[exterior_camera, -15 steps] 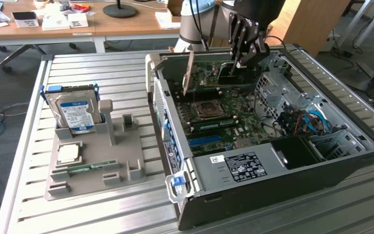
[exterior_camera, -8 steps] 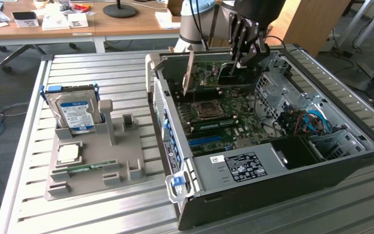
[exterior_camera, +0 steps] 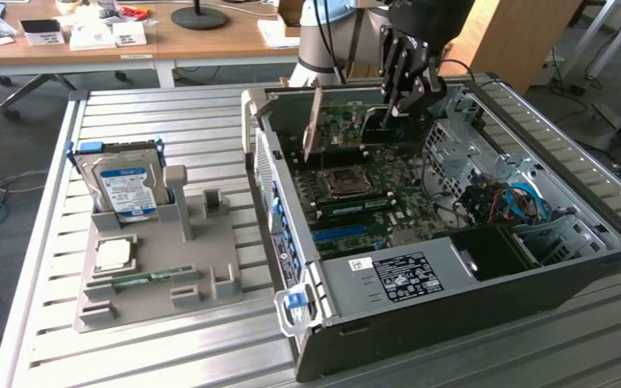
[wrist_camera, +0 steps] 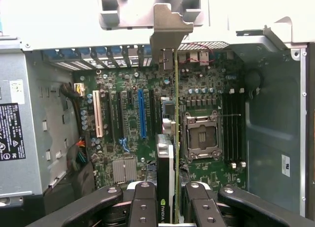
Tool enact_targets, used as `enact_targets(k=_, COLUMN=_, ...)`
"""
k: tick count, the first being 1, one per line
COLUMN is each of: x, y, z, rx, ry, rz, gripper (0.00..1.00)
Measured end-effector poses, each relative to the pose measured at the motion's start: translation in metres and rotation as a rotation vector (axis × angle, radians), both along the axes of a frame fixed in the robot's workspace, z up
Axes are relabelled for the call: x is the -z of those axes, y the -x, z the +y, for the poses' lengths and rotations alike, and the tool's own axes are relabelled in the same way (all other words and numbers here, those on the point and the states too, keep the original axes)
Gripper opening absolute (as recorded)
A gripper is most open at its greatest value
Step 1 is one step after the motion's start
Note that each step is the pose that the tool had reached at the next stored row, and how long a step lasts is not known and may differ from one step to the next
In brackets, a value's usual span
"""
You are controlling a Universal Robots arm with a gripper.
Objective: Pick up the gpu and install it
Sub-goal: 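Insert the gpu into the slot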
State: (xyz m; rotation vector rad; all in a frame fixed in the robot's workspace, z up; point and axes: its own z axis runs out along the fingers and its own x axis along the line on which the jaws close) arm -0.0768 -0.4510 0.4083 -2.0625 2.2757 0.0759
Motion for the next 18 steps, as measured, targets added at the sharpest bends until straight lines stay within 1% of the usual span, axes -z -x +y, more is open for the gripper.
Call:
enact_targets(k=4, x=0.0053, y=0.0000, z=0.0000, rx=0.000, ry=0.0001, rz=0.0000, gripper=0.27)
enact_targets(k=14, x=0.0055, y=0.0000, z=0.0000, rx=0.000, ry=0.0001, rz=0.0000, gripper=0.27)
enact_targets(k=18, x=0.0079, y=0.0000, z=0.0000, rx=0.000, ry=0.0001, rz=0.0000, gripper=0.27)
